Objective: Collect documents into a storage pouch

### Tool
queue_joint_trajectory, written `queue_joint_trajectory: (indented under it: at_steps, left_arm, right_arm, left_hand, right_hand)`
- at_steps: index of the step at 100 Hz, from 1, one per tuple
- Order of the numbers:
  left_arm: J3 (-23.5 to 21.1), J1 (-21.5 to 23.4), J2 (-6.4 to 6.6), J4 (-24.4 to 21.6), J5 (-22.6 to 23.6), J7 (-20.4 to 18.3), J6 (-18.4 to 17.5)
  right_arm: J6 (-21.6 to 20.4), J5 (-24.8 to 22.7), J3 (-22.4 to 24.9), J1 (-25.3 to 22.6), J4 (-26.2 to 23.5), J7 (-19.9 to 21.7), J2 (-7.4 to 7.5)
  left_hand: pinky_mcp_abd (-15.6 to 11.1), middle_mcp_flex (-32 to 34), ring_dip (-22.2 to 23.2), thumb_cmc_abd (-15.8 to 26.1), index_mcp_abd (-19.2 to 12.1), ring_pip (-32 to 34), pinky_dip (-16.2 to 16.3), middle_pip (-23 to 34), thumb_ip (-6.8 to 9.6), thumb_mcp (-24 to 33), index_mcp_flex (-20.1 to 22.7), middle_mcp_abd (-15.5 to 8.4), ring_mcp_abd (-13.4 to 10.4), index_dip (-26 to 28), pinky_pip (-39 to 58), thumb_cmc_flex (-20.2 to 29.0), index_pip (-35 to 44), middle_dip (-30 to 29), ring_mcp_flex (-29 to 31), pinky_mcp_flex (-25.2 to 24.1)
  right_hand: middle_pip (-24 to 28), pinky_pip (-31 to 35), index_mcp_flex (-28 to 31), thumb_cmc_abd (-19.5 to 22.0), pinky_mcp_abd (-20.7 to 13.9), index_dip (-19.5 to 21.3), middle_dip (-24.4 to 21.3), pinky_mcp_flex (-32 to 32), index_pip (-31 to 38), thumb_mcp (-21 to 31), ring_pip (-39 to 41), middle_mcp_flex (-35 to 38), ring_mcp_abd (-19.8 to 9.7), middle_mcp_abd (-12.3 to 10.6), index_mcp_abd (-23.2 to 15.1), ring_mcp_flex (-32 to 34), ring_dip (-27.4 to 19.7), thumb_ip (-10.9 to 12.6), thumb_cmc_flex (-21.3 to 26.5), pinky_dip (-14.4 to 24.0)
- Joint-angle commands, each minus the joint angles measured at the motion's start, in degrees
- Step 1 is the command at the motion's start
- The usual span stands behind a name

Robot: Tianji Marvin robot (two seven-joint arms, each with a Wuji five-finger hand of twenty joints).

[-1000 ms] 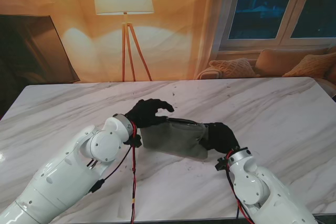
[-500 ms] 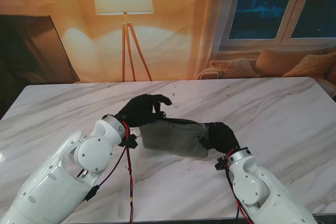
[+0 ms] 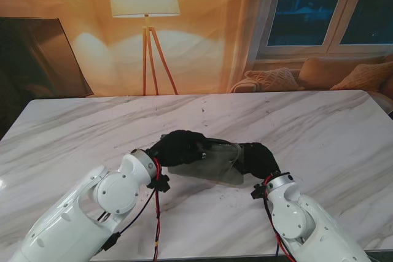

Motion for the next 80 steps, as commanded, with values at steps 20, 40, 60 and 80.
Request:
queue_joint_trajectory:
  at_steps: [20,40,60,80]
  left_arm:
    - [3.95,-1.56,-1.54,5.34,-2.39,-0.07,2.38]
    - [6.47,-3.13,-2.65,8.85,-6.57,0.84,3.88]
    - [8.44,-4.61,-3.7,12.21,-9.86,1.55,4.59]
    - [9.04,-4.95,-3.86,12.77,-10.6,1.44,4.64]
  right_arm:
    - [0.01,0.13,-0.17,-0.05,-0.23,0.52,-0.3]
    - [-0.25,0.42,-0.34,-0.06,-0.24,0.51,-0.36]
    - [-0.53,0.58,-0.46,-0.13,-0.32,0.6,-0.36]
    - [-0.3,0.7,-0.52,-0.13,-0.32,0.42,-0.42]
  left_hand:
    - [-2.96,1.51,-0.51,0.63,2.66,3.03,0.85,2.64,-1.22,0.88,-1.46,0.25,6.81,-2.38,3.77,-1.2,-4.52,-1.78,2.73,3.17]
    - [-2.55,1.87,-0.92,1.48,3.61,3.64,0.36,3.74,-0.91,0.39,-2.98,0.06,7.36,-3.82,4.37,-1.89,-6.81,-2.64,3.51,4.29]
    - [-1.97,2.11,-1.47,1.49,3.71,3.87,-0.44,4.66,-0.71,0.31,-6.15,0.02,8.02,-5.08,4.8,-1.43,-9.26,-3.76,4.02,5.26]
    - [-2.19,2.99,-2.15,-0.91,3.43,4.21,-1.51,4.96,-2.48,1.67,-6.38,-0.59,7.71,-5.9,5.27,2.18,-9.99,-3.88,4.46,5.92]
  right_hand:
    - [1.17,2.37,3.13,1.71,-0.68,0.49,0.1,-0.21,4.02,2.57,1.59,1.91,-1.03,2.24,-1.24,2.25,-0.54,-0.28,1.16,-0.79]
    - [1.56,2.58,2.97,1.88,-0.81,0.55,0.11,-0.18,4.02,2.65,1.9,1.8,-1.05,2.45,-0.58,2.35,-0.53,-0.36,0.86,-0.84]
    - [1.99,2.88,2.92,1.89,-0.93,0.71,0.1,0.03,4.1,2.79,2.27,1.83,-1.12,2.57,-0.22,2.51,-0.51,-0.44,0.69,-0.86]
    - [2.19,2.96,2.9,1.93,-0.97,0.8,0.03,-0.03,4.11,2.86,2.4,1.75,-1.1,2.66,-0.12,2.49,-0.54,-0.46,0.74,-0.91]
